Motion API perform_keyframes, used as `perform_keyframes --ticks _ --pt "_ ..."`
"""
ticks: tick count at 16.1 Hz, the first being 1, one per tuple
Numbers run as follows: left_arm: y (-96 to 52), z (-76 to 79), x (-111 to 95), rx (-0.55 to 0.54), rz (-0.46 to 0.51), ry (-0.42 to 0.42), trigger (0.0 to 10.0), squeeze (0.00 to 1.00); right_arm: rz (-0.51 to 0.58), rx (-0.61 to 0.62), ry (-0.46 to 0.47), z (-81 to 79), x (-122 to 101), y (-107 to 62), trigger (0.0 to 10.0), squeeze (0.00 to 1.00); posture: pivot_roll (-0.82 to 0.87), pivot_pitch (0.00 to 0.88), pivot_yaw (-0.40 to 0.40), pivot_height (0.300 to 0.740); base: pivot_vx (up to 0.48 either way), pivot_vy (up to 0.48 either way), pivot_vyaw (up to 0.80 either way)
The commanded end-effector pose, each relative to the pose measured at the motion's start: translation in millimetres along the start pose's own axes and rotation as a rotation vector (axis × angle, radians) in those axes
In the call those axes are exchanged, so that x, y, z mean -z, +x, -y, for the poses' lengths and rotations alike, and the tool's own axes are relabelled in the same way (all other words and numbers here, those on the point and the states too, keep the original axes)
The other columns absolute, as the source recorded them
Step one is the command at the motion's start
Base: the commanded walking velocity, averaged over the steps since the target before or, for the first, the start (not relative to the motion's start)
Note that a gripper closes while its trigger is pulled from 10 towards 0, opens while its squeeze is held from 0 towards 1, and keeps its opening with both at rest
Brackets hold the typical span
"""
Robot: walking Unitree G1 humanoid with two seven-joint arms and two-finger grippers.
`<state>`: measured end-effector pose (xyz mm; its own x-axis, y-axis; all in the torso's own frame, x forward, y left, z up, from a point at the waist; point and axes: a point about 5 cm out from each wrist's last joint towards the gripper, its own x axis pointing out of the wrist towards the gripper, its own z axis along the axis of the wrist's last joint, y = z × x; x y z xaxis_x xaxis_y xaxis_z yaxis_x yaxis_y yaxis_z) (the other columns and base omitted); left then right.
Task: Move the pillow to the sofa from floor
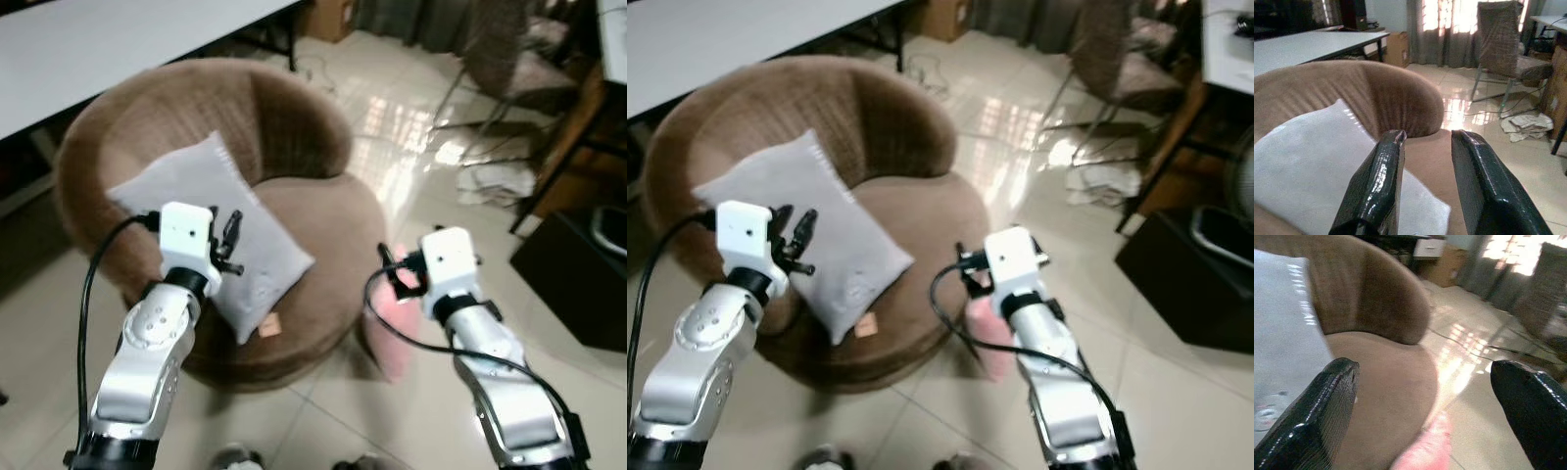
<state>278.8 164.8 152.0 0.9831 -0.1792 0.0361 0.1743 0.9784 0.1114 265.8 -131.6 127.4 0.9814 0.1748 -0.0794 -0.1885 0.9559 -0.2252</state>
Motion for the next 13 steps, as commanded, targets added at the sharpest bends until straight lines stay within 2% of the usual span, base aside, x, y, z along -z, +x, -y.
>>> perform_keyframes --ticks 1,2,13 --pt "-1.7 -4.2 0.2 -0.016 -0.023 0.016 10.0 0.0 -0.007 0.005 0.007 -1.9 2.0 -0.4 10.0 0.0 0.0 0.05 -0.006 0.74 0.0 -0.48 0.0" --pt "-2.2 -4.9 1.3 -0.027 -0.032 0.012 10.0 0.0 -0.004 0.001 0.0 -2.4 1.9 -0.4 10.0 0.0 0.0 0.05 -0.006 0.74 0.0 -0.48 0.0" --pt "-0.9 -5.4 0.9 -0.042 -0.058 0.017 10.0 0.0 0.011 -0.046 -0.027 -4.1 0.4 2.1 10.0 0.0 0.0 0.057 0.0 0.74 0.0 -0.48 0.8"
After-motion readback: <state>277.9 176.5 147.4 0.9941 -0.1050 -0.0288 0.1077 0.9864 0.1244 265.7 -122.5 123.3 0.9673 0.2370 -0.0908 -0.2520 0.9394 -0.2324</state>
